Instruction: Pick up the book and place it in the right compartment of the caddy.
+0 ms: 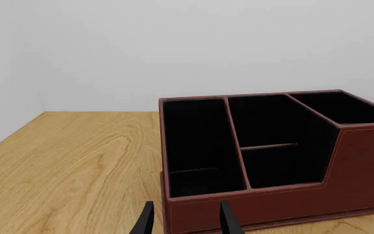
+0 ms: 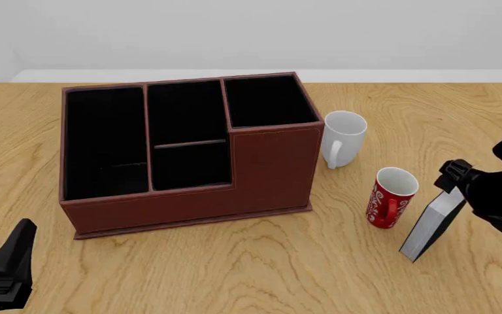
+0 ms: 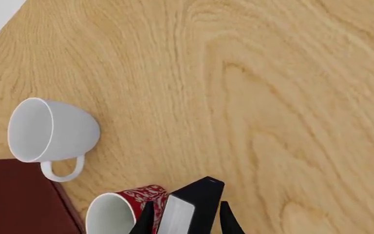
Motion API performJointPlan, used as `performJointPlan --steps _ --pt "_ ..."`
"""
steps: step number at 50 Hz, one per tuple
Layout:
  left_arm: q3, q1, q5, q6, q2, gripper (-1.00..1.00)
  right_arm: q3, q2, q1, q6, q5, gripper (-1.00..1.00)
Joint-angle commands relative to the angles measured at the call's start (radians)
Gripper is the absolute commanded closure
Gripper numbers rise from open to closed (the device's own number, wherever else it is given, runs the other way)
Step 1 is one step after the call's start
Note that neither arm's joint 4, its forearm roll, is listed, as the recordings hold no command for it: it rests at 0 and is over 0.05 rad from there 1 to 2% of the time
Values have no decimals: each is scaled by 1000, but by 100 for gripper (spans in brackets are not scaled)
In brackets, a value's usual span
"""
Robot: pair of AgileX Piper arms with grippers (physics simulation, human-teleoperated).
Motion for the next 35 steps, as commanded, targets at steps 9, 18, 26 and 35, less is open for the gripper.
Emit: performJointPlan --steps 9,18,26,35 --pt "0 0 0 0 0 -100 70 36 23 57 -79 100" --pt "0 0 0 0 0 -100 135 39 -7 32 -95 100" --pt "0 0 0 0 0 -100 137 -36 -60 -13 -17 100" --pt "0 0 0 0 0 -100 138 -166 -123 -85 117 100"
